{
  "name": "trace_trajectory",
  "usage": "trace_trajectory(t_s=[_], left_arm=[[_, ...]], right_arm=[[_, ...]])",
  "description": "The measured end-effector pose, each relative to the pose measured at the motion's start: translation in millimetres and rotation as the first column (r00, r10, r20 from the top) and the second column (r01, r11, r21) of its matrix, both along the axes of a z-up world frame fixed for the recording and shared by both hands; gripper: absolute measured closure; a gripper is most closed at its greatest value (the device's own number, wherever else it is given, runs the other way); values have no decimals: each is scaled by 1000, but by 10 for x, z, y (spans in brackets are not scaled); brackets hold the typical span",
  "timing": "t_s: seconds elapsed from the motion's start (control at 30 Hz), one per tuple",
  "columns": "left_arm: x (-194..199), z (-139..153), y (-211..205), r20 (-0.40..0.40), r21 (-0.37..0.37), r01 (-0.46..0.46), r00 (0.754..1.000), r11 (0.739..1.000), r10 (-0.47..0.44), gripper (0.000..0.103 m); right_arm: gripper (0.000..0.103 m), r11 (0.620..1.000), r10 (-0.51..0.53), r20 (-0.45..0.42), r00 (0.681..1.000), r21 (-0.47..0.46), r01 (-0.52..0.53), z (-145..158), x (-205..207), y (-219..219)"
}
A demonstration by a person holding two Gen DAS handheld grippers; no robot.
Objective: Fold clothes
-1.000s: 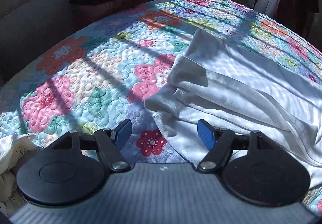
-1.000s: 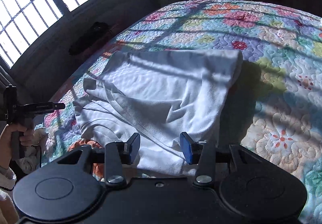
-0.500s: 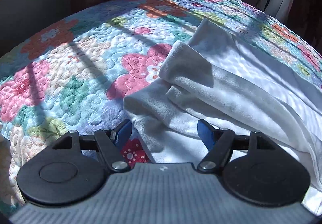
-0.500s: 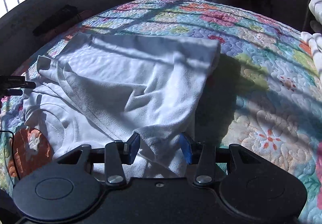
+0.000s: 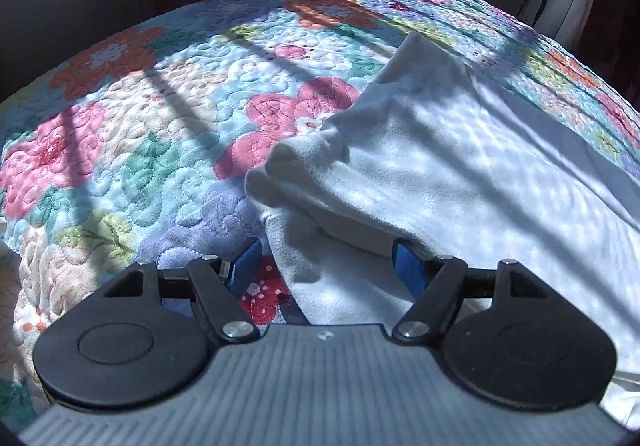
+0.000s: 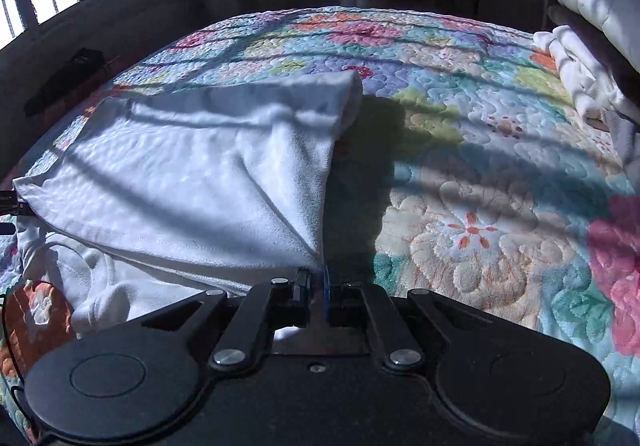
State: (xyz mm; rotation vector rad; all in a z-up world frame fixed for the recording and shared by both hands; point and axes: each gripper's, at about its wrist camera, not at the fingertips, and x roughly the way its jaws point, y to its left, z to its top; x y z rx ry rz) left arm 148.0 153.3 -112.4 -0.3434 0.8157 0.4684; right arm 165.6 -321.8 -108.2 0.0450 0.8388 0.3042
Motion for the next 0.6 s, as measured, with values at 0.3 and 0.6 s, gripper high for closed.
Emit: trace_trajectory(t_s=[0.3,0.6], left_arm=[[-117,40,441,77,-42,-67,995,997,70,31],[-114,64,524,146,-30,15,989,999,-11,81]], right_arm=[[97,1000,-12,9,1000,6,12,49,19,1],[95,997,-26,-13,1000,78,26,11,25,-80]])
